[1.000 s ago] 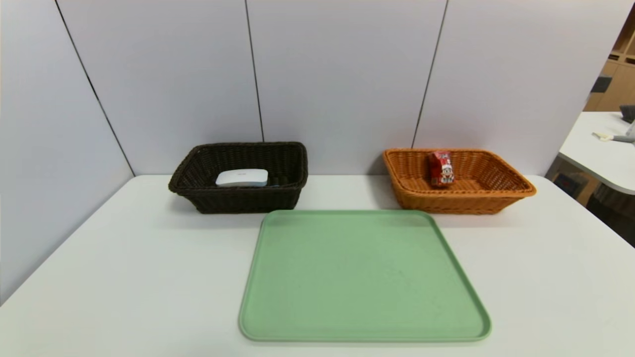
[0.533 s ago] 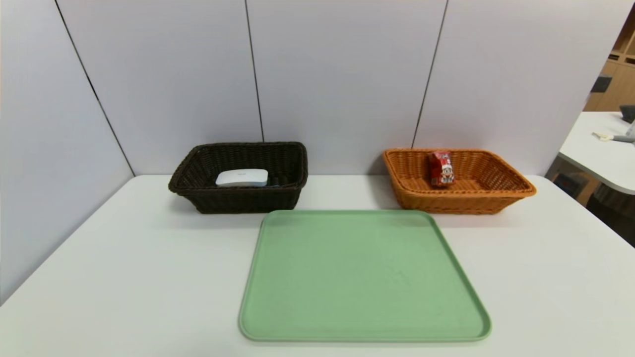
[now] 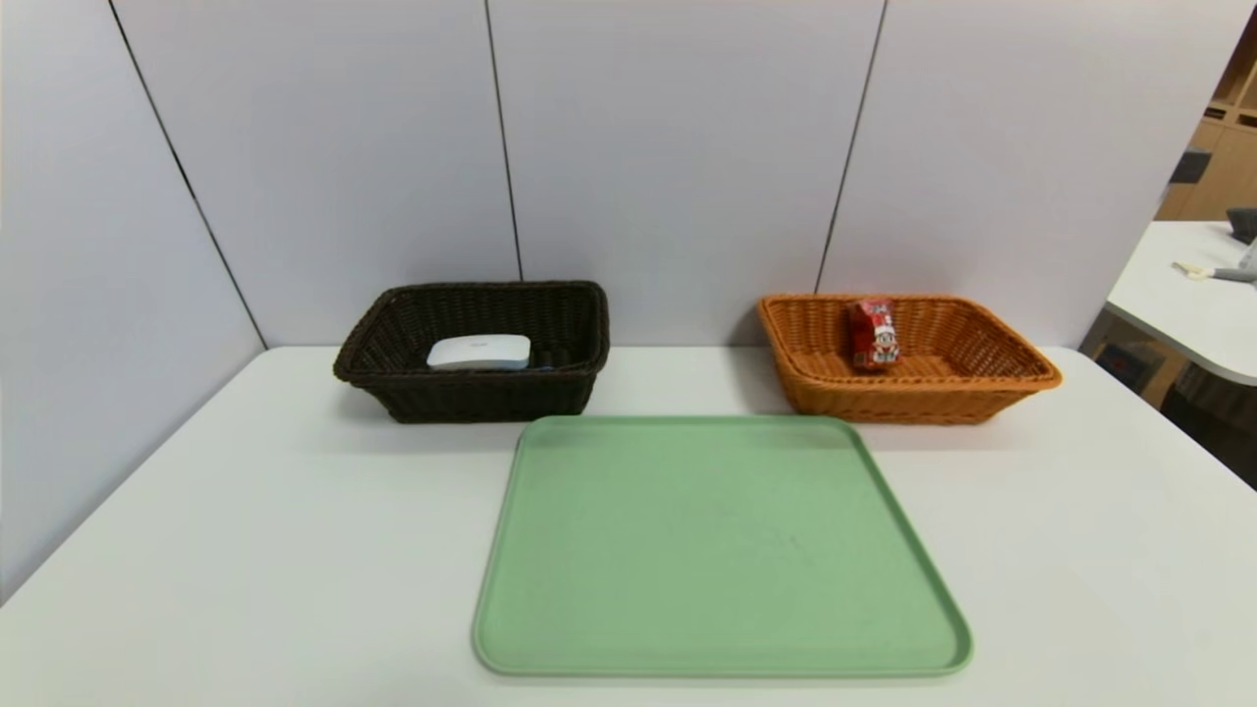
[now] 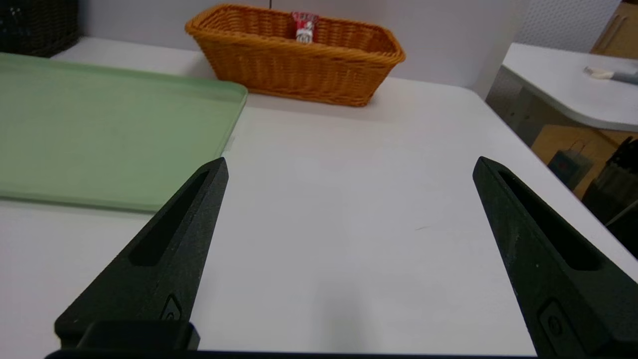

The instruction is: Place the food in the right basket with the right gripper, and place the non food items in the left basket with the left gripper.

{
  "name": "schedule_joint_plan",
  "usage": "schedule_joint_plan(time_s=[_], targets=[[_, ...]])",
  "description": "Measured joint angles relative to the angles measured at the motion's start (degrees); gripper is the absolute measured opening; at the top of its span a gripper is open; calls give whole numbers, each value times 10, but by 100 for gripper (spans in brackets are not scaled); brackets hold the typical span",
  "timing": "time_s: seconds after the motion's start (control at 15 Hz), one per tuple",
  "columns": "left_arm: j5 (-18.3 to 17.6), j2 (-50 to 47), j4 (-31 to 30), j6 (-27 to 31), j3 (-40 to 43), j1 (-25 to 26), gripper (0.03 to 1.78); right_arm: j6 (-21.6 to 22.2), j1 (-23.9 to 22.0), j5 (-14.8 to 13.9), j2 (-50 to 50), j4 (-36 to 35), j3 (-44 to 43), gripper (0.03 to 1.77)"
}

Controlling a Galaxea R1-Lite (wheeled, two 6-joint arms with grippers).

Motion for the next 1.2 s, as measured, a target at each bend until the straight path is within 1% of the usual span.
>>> schedule_joint_plan(time_s=[0.13,0.27,0.87,1.2], targets=[[-18,0,11,-11,12,0,169,-3,0,10,0,13,0,169],[-19,0,12,-15,15,0,169,1,0,16,0,34,0,169],[-19,0,12,-30,16,0,169,36,0,13,0,40,0,169],[-19,0,13,-30,16,0,169,38,0,11,0,41,0,169]])
